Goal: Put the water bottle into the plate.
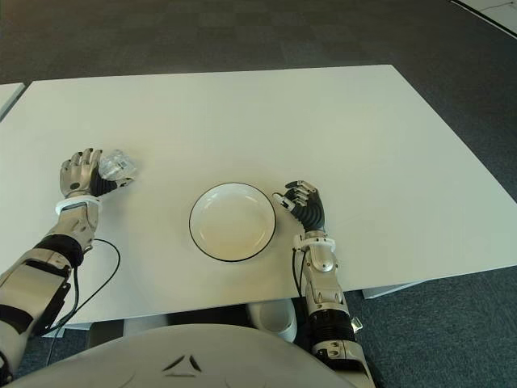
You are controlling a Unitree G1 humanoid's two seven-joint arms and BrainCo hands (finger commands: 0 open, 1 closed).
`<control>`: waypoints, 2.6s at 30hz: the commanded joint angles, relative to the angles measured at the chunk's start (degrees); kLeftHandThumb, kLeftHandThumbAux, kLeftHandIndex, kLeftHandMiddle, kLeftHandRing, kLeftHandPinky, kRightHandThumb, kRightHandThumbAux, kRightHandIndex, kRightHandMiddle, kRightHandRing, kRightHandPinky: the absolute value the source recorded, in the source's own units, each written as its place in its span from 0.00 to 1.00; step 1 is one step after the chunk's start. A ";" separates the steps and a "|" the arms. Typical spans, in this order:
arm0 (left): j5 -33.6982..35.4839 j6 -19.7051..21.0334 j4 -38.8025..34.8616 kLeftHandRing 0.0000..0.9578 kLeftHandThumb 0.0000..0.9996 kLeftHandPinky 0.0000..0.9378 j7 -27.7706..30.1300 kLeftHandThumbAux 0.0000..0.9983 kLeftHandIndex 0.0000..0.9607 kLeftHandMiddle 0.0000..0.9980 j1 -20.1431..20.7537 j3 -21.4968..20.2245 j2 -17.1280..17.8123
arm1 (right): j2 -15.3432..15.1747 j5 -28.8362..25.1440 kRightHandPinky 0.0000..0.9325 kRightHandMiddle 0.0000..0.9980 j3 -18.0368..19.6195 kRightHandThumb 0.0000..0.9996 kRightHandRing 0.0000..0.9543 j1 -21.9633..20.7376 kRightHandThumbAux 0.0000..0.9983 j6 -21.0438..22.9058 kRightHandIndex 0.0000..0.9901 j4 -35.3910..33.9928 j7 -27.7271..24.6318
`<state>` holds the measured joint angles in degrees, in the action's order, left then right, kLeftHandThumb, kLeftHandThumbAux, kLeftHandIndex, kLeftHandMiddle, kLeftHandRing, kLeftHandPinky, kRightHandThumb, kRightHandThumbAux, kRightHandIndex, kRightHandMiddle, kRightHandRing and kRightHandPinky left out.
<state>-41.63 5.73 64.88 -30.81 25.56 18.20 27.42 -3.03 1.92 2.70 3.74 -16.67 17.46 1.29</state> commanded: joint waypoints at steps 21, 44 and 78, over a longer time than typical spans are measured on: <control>7.72 -5.87 3.60 0.76 0.73 0.78 -0.30 0.69 0.46 0.73 -4.83 -0.89 -2.43 | 0.30 -0.19 0.69 0.62 0.28 0.71 0.66 0.97 0.73 2.63 0.44 0.87 0.29; 13.23 -8.47 -0.80 0.89 0.74 0.90 1.20 0.70 0.46 0.86 -6.65 -4.46 -2.31 | 0.40 -0.46 0.68 0.62 0.39 0.71 0.66 0.72 0.73 2.76 0.44 1.06 0.24; 18.38 -18.62 -28.44 0.92 0.75 0.92 6.59 0.70 0.46 0.90 -15.94 -11.21 1.20 | 0.37 -0.75 0.68 0.62 0.77 0.71 0.65 0.42 0.73 2.74 0.44 1.60 0.10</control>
<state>-24.16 -12.73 40.13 -25.75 10.26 7.93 28.69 -3.03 1.66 3.45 3.53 -16.11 17.49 1.58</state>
